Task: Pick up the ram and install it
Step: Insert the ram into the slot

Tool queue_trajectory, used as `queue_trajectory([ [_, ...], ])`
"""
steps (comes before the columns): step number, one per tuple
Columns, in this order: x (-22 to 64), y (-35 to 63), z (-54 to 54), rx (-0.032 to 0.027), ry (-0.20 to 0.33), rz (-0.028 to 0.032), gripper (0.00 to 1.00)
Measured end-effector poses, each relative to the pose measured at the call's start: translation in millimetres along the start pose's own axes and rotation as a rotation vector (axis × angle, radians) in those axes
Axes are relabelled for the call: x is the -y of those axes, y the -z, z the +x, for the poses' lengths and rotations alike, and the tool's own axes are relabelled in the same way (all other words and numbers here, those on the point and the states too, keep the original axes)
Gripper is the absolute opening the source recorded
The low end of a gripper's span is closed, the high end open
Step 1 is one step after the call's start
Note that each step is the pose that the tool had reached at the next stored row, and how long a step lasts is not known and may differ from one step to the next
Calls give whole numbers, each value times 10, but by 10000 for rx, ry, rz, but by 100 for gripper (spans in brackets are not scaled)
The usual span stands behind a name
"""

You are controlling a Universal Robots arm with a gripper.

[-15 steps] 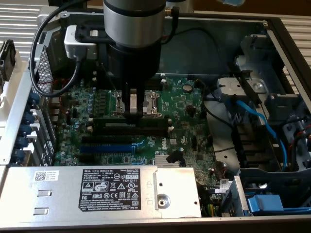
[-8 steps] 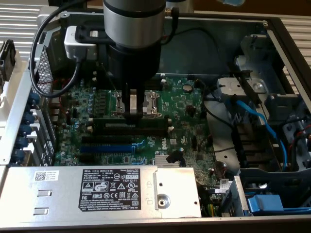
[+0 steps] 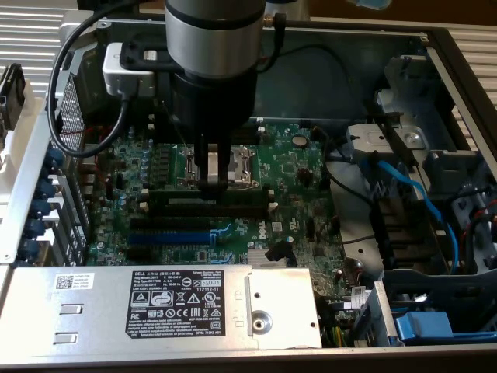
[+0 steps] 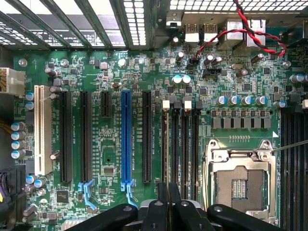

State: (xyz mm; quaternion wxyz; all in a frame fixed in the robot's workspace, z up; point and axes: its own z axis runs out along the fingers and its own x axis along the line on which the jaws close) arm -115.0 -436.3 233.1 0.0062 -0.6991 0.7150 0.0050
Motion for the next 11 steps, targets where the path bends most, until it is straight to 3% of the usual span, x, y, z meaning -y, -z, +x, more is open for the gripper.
queue_trajectory([
  [11, -4, -10, -2, 0, -1, 0, 12],
])
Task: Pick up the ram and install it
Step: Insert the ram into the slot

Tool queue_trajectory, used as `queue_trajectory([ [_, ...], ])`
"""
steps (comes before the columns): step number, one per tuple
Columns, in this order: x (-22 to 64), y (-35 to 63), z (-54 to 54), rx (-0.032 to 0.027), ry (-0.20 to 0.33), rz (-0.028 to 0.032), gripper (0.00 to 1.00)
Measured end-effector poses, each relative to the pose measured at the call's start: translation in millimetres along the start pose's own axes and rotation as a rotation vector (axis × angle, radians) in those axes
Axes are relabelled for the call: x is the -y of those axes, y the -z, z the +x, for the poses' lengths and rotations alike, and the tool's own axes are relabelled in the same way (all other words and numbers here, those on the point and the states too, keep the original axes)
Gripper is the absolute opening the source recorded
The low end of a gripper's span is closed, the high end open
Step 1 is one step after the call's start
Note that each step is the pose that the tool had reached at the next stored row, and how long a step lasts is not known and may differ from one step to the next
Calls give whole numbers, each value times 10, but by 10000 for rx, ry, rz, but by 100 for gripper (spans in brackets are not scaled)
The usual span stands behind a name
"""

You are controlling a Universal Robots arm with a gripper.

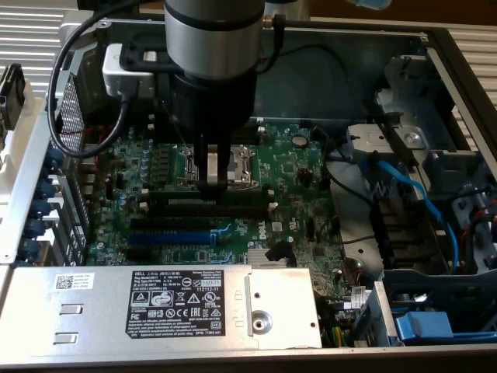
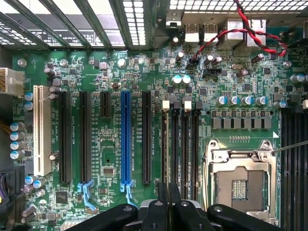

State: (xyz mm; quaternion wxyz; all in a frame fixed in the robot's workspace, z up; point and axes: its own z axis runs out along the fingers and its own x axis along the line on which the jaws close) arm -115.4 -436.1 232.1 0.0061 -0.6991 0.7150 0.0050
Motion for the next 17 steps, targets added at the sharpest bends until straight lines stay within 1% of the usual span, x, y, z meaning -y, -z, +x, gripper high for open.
queue_trajectory([
  [9, 0, -21, 0, -1, 0, -1, 12],
  [17, 0, -22, 0, 0, 0, 0, 12],
])
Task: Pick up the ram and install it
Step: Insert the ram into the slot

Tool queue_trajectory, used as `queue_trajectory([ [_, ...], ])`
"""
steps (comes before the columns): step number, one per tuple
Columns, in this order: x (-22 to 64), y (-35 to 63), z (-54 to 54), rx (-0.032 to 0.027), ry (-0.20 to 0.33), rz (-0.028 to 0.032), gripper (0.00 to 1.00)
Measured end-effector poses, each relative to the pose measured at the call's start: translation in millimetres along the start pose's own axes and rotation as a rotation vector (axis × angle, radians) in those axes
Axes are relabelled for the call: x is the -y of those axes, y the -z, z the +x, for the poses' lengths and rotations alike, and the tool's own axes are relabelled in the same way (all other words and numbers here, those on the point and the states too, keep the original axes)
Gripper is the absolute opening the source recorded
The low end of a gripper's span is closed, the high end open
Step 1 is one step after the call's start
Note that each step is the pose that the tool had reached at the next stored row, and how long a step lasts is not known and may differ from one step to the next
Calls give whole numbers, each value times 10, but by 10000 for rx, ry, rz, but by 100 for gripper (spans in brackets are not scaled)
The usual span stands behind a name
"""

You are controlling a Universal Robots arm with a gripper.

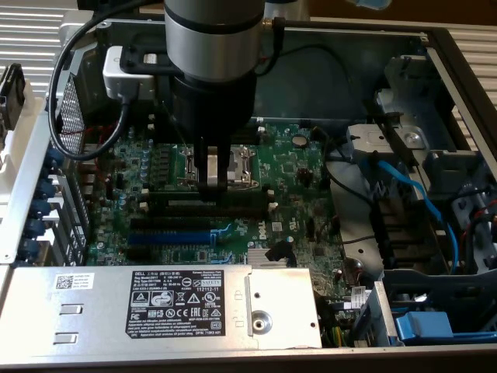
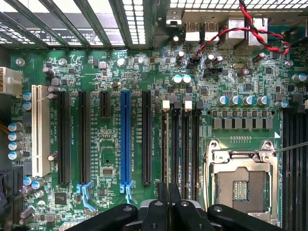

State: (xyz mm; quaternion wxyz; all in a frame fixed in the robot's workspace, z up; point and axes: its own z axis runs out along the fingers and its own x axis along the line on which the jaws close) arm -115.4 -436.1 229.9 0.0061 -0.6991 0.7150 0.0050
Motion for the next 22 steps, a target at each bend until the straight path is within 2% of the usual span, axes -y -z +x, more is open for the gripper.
queue_trajectory([
  [4, 0, 0, 0, 2, -1, 0, 14],
  [5, 0, 0, 0, 1, -1, 0, 20],
  [22, 0, 19, 0, 1, 0, 0, 20],
])
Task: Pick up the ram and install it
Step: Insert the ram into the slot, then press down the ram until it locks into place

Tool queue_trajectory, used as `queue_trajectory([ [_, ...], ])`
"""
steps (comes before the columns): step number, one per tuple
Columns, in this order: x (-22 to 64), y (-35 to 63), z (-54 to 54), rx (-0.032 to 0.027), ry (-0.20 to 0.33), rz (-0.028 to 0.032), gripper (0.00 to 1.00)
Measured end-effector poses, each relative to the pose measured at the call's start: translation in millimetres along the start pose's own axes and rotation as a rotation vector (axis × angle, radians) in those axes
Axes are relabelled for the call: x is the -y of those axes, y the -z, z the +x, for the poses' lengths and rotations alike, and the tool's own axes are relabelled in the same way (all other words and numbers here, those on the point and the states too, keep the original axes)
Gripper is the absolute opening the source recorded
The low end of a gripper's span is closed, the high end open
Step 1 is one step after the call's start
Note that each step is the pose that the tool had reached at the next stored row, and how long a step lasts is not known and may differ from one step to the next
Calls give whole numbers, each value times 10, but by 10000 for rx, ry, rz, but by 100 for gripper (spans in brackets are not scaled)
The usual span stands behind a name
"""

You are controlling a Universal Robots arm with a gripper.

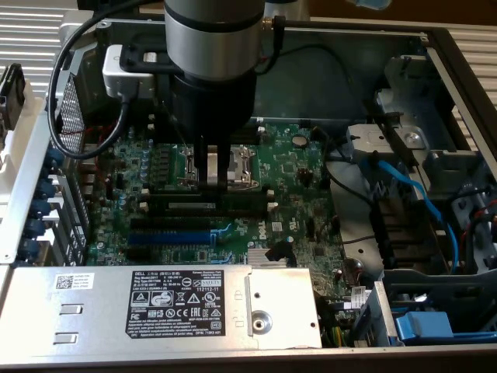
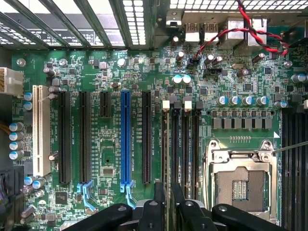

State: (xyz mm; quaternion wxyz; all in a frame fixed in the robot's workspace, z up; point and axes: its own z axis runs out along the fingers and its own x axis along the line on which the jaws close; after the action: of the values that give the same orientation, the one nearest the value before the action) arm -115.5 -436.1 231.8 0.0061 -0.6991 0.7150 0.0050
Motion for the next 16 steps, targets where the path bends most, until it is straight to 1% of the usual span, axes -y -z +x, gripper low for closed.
queue_trajectory([
  [2, 0, 20, 0, 0, 0, 0, 20],
  [8, 1, 125, -2, 0, 1, 0, 20],
  [16, 0, 130, -2, 1, 0, 0, 20],
])
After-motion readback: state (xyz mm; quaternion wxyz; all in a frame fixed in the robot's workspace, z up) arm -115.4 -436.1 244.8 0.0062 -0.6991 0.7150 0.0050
